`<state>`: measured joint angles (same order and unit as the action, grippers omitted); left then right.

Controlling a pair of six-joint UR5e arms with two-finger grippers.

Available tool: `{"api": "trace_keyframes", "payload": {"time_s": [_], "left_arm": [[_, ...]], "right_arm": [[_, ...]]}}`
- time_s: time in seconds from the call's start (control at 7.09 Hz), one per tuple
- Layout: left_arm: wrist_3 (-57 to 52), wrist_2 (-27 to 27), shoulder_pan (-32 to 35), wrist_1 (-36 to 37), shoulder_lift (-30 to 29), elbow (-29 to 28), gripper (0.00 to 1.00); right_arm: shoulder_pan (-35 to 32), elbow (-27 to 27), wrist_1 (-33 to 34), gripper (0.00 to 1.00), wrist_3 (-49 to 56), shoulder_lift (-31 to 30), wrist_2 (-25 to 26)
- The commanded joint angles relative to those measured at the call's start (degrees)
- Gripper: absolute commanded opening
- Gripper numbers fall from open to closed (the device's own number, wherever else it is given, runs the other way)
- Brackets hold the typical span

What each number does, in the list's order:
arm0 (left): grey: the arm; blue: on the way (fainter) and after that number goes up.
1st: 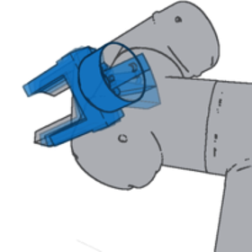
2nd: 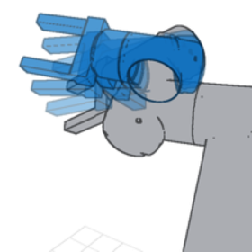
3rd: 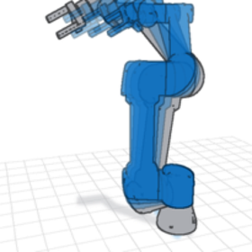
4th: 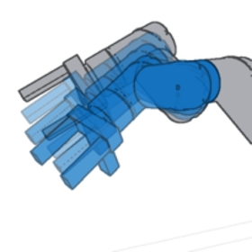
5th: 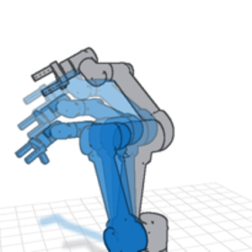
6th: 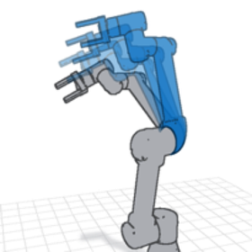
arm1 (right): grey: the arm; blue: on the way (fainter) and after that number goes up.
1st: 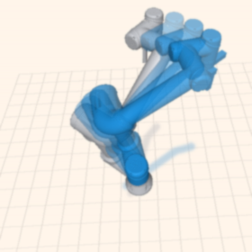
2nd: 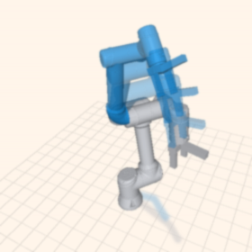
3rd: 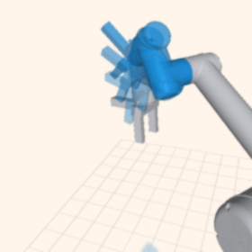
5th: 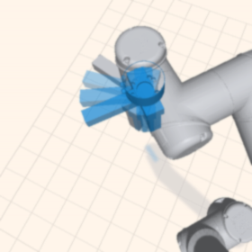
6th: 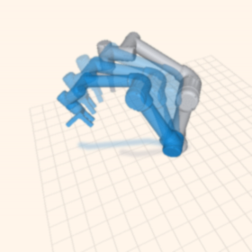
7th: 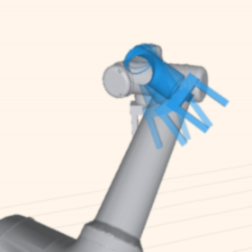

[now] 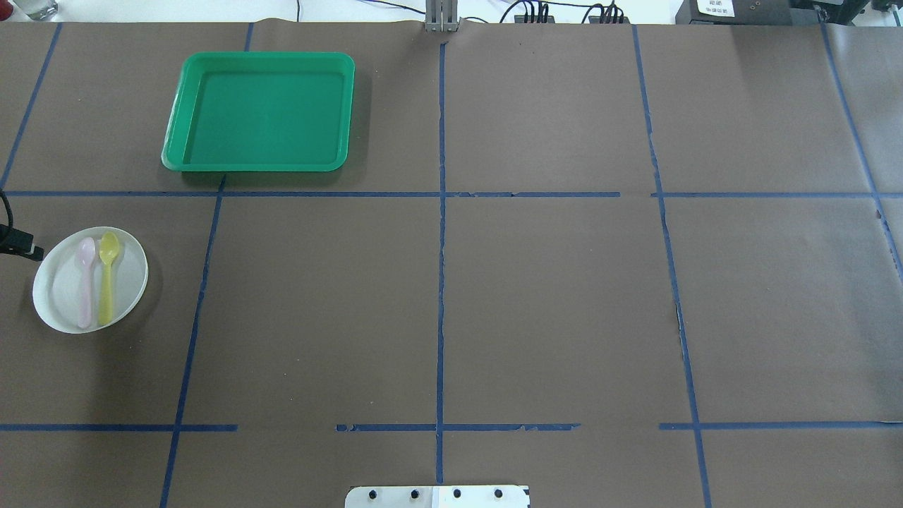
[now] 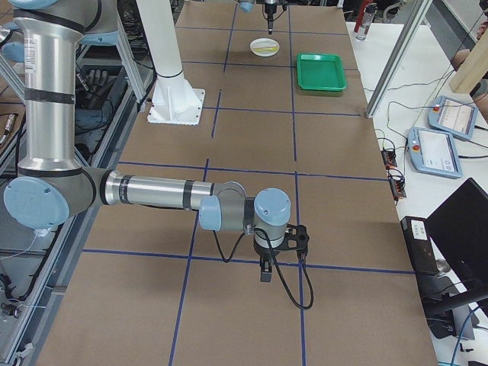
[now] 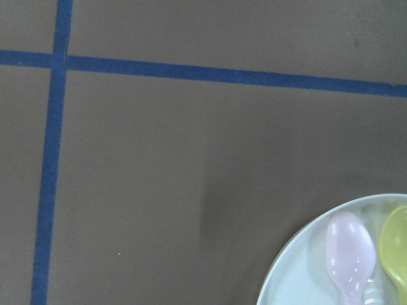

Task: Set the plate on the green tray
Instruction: 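Reach the left gripper to the white plate rim and grasp it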

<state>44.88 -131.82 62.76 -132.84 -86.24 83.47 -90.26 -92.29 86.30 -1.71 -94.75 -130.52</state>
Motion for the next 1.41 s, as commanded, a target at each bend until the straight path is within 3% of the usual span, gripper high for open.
{"api": "trace_keyframes", "payload": {"time_s": [0.0, 0.85, 0.99, 1.13, 1.27], "left_arm": [[1.97, 1.56, -4.12, -1.46, -0.16, -0.42, 0.97], [0.92, 1.04, -4.32, -2.25, 0.11, 0.11, 0.07], [0.92, 0.77, -4.05, -2.25, 0.28, 0.81, 0.0], [0.92, -1.32, -3.79, -1.99, 2.2, 3.16, 0.0], [0.92, -9.52, -2.74, -1.46, 3.35, 5.97, 0.0]], "right_arm": [[0.0, -0.08, -0.08, 1.0, 0.04, 0.0, 0.0], [0.0, 0.01, 0.0, 1.0, 0.04, 0.0, 0.0], [0.0, -0.08, 0.0, 1.0, 0.04, 0.0, 0.09], [0.0, 0.01, 0.0, 1.0, 0.04, 0.0, 0.0], [0.0, -0.08, 0.0, 1.0, 0.04, 0.0, 0.0]]}}
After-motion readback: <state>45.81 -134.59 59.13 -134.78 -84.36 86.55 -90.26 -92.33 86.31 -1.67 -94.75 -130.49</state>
